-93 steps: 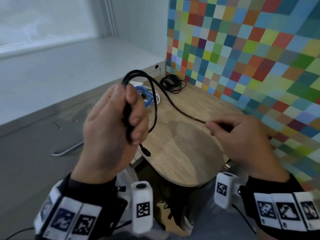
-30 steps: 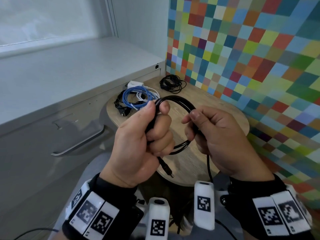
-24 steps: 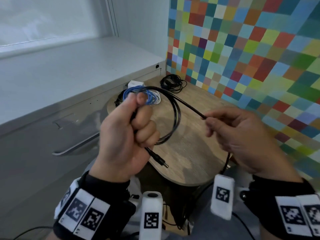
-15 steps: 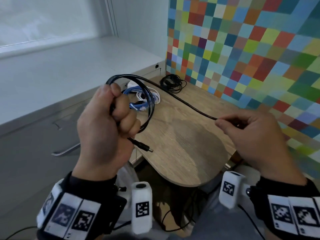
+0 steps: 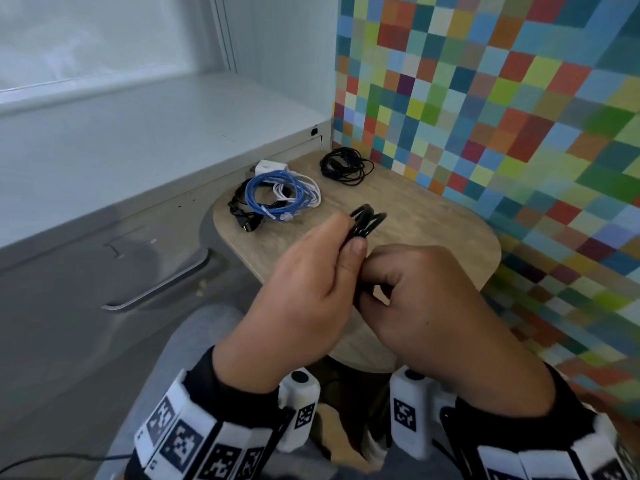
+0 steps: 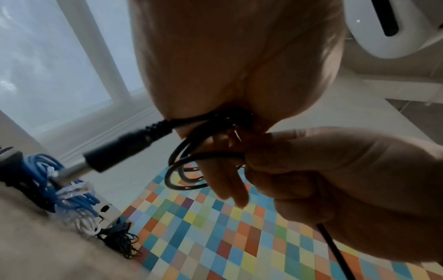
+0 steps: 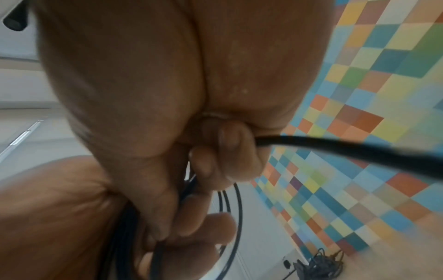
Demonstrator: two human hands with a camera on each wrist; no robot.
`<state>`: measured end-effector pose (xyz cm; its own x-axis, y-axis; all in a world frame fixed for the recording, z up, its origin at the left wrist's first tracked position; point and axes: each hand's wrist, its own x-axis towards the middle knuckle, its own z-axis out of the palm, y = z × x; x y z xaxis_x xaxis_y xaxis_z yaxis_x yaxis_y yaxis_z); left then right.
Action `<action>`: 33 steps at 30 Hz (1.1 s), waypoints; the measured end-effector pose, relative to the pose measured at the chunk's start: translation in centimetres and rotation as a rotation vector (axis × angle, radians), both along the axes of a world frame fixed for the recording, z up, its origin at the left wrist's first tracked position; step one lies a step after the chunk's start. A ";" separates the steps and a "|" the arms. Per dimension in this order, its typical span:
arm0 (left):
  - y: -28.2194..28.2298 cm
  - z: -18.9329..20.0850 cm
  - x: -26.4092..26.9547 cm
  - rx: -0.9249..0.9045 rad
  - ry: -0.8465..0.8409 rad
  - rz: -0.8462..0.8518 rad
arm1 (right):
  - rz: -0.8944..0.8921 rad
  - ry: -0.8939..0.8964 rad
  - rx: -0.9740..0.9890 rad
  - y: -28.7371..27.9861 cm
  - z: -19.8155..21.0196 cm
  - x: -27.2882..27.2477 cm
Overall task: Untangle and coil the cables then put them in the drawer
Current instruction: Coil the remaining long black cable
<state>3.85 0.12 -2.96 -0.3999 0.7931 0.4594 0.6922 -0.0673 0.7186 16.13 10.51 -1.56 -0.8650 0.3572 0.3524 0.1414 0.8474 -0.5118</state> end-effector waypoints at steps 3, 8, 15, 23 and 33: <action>-0.2 0.5 -0.1 -0.032 0.009 -0.016 | -0.036 0.132 -0.165 0.1 0.1 0.5; -0.3 0.9 -0.4 -0.129 -0.053 -0.049 | -0.056 0.238 -0.283 -0.4 0.4 0.6; -0.6 0.2 -1.9 -0.286 -0.624 -0.303 | -0.117 0.248 -0.389 1.9 1.2 1.8; -2.4 1.5 -5.1 0.269 -1.322 -0.546 | -0.349 0.455 -0.609 6.3 -0.1 4.0; -1.3 1.7 -3.5 0.412 -0.978 -0.113 | -0.446 0.100 -0.170 4.4 -1.1 2.0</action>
